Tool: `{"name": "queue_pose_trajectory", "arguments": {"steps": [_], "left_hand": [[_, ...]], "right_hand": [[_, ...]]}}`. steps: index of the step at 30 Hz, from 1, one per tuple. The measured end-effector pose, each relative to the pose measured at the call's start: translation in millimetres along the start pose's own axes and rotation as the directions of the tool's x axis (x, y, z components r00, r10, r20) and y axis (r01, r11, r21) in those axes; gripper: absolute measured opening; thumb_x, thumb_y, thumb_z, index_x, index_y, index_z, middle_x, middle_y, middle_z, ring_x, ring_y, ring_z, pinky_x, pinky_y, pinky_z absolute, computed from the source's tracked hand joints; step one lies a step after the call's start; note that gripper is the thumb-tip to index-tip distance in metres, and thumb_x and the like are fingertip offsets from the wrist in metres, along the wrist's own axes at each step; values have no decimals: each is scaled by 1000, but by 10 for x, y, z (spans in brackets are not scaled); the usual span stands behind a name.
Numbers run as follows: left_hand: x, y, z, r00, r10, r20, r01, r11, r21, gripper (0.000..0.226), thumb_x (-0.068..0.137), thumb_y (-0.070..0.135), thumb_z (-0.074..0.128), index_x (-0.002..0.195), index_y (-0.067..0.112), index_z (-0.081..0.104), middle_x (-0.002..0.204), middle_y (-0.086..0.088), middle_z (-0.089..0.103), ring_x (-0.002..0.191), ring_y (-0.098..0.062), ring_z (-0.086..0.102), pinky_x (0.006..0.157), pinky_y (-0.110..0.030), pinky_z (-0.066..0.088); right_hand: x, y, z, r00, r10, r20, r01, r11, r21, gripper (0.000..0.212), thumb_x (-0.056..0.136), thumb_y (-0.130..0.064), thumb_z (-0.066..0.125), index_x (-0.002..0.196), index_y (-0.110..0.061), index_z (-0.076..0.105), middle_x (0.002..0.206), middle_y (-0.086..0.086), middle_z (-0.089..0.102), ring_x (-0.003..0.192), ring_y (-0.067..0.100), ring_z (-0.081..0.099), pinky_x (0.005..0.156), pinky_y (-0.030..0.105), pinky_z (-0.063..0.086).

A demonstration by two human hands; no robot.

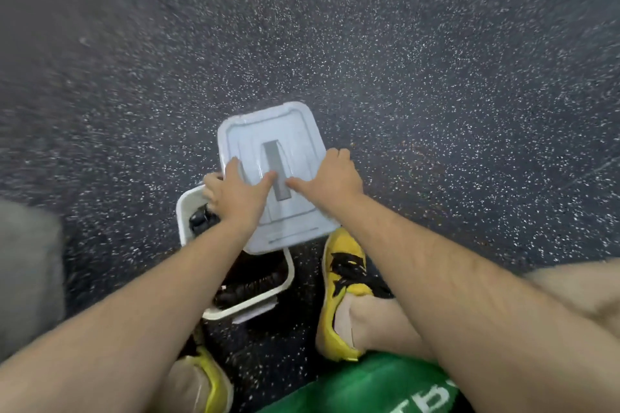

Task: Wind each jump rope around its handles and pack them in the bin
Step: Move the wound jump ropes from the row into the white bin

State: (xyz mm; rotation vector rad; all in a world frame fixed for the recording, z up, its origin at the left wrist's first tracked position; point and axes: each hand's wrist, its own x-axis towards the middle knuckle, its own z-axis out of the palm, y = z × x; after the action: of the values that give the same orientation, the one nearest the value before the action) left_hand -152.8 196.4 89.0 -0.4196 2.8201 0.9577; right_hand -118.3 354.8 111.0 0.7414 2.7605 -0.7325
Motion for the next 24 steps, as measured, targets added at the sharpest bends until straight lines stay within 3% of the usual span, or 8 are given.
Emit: {"name": "queue_pose_trajectory", "arguments": {"steps": [5, 11, 13, 15, 17, 19, 22, 24], "left_hand": [[-197, -765, -435, 993, -119, -20, 120, 987, 105, 86, 71, 71, 74, 141, 34, 42, 138, -14, 34, 123, -35, 33, 105, -51, 35], [-325, -1206, -433, 964, -247, 95, 224, 953, 203, 99, 69, 77, 71, 150, 37, 29, 138, -13, 28, 122, -32, 31, 103, -46, 36], [-293, -1227, -393, 971, -209, 112, 173, 948, 267, 101, 70, 79, 69, 149, 30, 31, 148, -13, 19, 130, -33, 27, 106, -46, 36], [-217, -1222, -374, 986, -98, 137, 48, 944, 326, 106, 72, 75, 70, 155, 29, 22, 163, -9, -3, 144, -36, 14, 115, -49, 29], [-129, -1204, -376, 965, 31, 259, -131, 917, 376, 106, 80, 69, 67, 158, 44, 0, 165, -4, -24, 151, -41, -10, 122, -55, 14], [-41, -1196, -369, 917, 76, 391, -253, 869, 425, 94, 87, 71, 56, 154, 53, -8, 164, -4, -31, 148, -47, -25, 122, -62, 2], [74, -1229, -322, 892, 35, 451, -284, 819, 499, 97, 81, 85, 43, 152, 53, -15, 162, -9, -34, 144, -52, -28, 120, -66, -2], [121, -1250, -302, 891, 24, 453, -278, 817, 504, 102, 77, 91, 40, 151, 53, -19, 162, -10, -34, 144, -53, -28, 120, -66, -2]], "right_hand": [[-540, -510, 547, 988, -63, 139, 73, 995, -67, 116, 63, -82, 69, 142, -6, 32, 137, 11, 36, 126, 30, 46, 92, 43, 48], [-825, -610, 987, 975, -36, 221, 79, 979, -189, 125, 65, -81, 68, 150, -2, 20, 144, 13, 32, 131, 30, 38, 99, 44, 46], [-805, -597, 1047, 976, -28, 215, 75, 974, -214, 126, 67, -80, 67, 151, -1, 17, 145, 13, 31, 133, 30, 36, 101, 43, 45], [-772, -585, 1078, 973, -13, 230, 65, 973, -220, 125, 67, -80, 66, 151, -1, 18, 145, 13, 31, 133, 31, 36, 102, 44, 45], [-740, -564, 1103, 967, 15, 256, 45, 973, -226, 124, 67, -80, 66, 150, 0, 20, 143, 12, 32, 132, 32, 39, 101, 44, 45], [-684, -546, 1106, 965, 18, 261, 51, 965, -257, 120, 67, -78, 69, 147, 1, 25, 140, 12, 36, 129, 31, 46, 96, 42, 47], [-508, -617, 987, 943, 33, 331, 87, 936, -342, 100, 70, -71, 75, 134, -1, 42, 128, 10, 53, 115, 28, 60, 80, 35, 48], [-343, -748, 870, 910, 8, 414, 206, 859, -469, 75, 78, -64, 73, 124, -7, 56, 122, 7, 60, 108, 26, 64, 79, 34, 49]]}}
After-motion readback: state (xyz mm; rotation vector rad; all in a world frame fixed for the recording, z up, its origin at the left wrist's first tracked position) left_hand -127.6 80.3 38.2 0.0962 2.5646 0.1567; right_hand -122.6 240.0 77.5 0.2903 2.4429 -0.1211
